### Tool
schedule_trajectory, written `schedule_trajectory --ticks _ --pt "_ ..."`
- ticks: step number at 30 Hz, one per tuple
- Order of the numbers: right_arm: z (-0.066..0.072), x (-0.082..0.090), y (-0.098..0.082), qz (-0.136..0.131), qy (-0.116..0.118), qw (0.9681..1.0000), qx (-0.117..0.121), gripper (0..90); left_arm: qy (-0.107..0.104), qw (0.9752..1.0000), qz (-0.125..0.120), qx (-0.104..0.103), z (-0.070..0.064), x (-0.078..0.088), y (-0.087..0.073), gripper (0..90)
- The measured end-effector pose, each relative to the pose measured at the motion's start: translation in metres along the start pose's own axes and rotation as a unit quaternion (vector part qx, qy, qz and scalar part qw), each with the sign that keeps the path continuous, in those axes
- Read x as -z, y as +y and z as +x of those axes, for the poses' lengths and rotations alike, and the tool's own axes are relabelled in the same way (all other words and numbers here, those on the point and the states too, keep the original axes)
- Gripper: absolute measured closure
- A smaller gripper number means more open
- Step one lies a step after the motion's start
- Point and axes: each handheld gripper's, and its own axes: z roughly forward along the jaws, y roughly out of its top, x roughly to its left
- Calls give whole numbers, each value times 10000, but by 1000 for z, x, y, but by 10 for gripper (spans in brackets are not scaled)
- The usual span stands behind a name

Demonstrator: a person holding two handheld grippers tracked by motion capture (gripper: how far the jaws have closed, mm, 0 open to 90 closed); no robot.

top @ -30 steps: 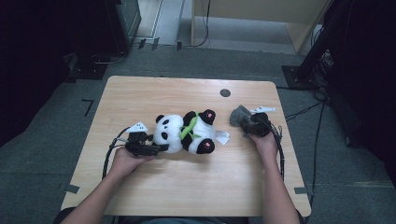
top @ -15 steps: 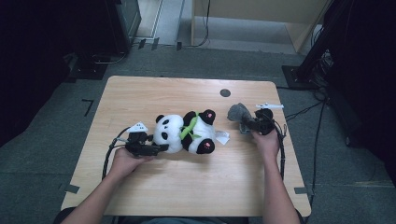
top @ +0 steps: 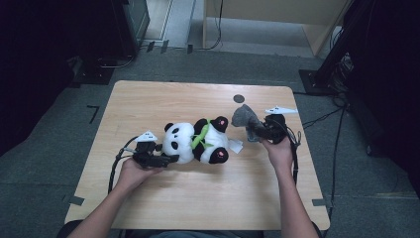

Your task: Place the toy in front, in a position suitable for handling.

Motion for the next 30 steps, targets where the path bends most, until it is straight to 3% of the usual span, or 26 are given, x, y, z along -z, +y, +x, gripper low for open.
schedule_trajectory --ticks 12,18,23,30 --pt "41 7 26 -220 448 9984 276 739 31 10000 2 -70 -1 1 3 179" --pt "70 8 41 -257 642 9959 582 738 26 10000 -49 -46 0 0 1 185" --pt "92 -10 58 -16 652 9945 825 735 1 9999 -140 -13 1 0 -1 208" --pt "128 -47 88 319 889 9897 1076 730 -8 9998 -201 24 2 0 -2 227"
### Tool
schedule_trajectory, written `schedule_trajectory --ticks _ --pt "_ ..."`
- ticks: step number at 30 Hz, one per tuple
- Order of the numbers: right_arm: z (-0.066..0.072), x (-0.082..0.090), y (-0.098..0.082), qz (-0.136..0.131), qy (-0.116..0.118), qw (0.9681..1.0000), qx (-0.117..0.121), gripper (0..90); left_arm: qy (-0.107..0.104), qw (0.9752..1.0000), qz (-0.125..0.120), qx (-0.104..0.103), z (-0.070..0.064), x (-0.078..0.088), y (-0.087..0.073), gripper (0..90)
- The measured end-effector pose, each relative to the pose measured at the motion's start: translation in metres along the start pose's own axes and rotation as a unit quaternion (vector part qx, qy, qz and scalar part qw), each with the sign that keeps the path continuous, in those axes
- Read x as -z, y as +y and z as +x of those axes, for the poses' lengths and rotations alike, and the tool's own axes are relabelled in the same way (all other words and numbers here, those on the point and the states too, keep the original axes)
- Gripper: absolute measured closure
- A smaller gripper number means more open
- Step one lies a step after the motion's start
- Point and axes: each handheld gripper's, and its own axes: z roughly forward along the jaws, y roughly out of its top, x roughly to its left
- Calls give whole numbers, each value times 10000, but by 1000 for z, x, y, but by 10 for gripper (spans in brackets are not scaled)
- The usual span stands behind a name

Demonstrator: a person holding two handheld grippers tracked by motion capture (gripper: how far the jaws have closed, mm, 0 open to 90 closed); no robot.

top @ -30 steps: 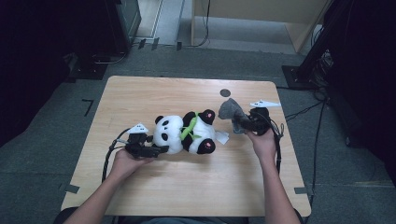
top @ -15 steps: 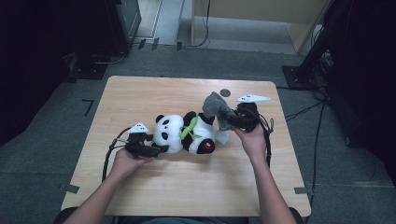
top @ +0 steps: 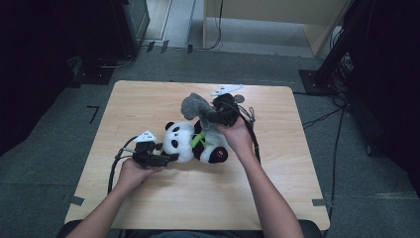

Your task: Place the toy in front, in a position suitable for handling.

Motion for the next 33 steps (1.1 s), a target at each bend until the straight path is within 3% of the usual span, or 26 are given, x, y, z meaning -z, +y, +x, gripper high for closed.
schedule_trajectory --ticks 8,14,17,27,33 --pt "37 -44 29 281 444 9984 221 730 -5 10000 7 33 0 0 0 234" --pt "53 -82 24 852 535 9941 398 725 15 9999 57 84 0 0 0 255" --pt "49 -87 18 876 546 9938 407 720 -10 9999 55 142 1 0 0 277" --pt "14 -71 11 1013 197 9945 155 723 -19 9998 33 170 1 -1 1 278" --pt "3 -62 11 970 82 9952 89 725 -22 9999 39 135 0 -2 1 282"
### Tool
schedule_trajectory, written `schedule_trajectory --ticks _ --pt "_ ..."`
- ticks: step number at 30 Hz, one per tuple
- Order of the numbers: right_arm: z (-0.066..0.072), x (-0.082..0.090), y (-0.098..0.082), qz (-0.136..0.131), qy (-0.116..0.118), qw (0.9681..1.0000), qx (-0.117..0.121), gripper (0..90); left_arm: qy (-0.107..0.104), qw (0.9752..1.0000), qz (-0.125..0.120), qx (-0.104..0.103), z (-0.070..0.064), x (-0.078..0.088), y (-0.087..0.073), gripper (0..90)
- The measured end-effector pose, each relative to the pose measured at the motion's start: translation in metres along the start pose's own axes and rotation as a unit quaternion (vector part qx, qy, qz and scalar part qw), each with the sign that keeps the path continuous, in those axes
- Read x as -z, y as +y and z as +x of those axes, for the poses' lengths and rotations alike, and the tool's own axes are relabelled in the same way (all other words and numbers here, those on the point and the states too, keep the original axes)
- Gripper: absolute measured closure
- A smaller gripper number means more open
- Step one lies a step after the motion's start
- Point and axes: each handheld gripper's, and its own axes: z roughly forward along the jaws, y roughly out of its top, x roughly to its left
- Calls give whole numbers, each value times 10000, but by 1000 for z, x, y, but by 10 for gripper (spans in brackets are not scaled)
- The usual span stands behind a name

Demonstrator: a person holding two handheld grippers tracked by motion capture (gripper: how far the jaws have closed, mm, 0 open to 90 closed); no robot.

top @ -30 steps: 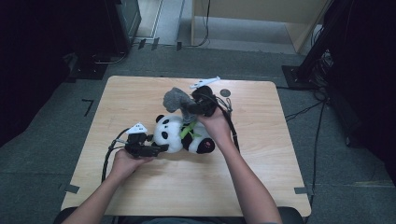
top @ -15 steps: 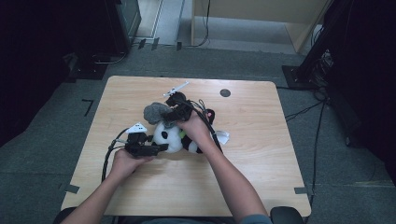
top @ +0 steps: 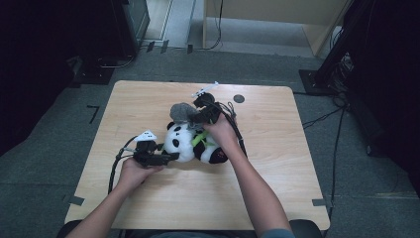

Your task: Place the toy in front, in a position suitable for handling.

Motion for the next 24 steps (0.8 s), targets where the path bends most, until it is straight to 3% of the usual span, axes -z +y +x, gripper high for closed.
schedule_trajectory --ticks 8,24 --pt "-19 21 -3 -222 -207 9993 -198 730 -2 10000 38 -18 0 0 0 284" --pt "-70 61 -28 -129 -867 9943 -613 735 -9 10000 33 -10 1 0 0 283"
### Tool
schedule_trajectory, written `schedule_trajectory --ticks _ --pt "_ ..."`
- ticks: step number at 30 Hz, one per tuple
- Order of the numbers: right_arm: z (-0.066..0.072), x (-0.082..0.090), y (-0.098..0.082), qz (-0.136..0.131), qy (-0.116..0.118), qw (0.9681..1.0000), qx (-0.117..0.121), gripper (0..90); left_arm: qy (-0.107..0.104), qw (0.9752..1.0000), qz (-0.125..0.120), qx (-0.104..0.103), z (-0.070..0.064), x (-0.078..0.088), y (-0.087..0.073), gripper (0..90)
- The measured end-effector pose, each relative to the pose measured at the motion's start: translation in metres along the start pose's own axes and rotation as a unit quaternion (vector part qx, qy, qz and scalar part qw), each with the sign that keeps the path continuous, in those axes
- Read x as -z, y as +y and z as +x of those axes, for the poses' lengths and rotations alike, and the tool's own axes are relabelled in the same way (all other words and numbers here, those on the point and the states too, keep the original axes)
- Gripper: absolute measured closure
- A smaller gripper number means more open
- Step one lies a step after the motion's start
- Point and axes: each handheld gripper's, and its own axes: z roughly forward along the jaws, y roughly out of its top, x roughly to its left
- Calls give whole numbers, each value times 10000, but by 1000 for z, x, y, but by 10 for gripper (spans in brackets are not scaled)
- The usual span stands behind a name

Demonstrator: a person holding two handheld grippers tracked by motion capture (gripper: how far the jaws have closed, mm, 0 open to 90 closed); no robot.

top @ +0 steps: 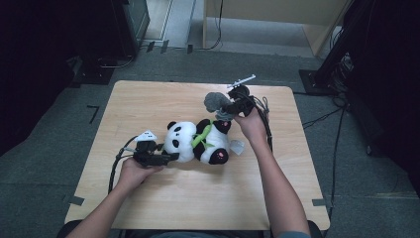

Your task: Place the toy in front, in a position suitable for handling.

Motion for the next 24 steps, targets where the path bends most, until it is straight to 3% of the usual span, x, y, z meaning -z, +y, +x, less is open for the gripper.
schedule_trajectory --ticks 4,9,18,21,24 --pt "1 16 6 -325 101 9994 -41 734 -10 10000 -16 7 1 0 0 283" --pt "31 22 24 -568 437 9971 263 732 -7 10000 -27 29 1 0 0 282" --pt "100 -13 45 -439 1121 9903 700 731 -15 10000 -25 22 1 0 0 280" --pt "117 -27 48 -376 1278 9878 807 730 -15 10000 -24 21 1 0 0 280" --pt "123 -41 46 -175 1303 9879 827 730 -15 10000 -20 22 1 0 0 280"
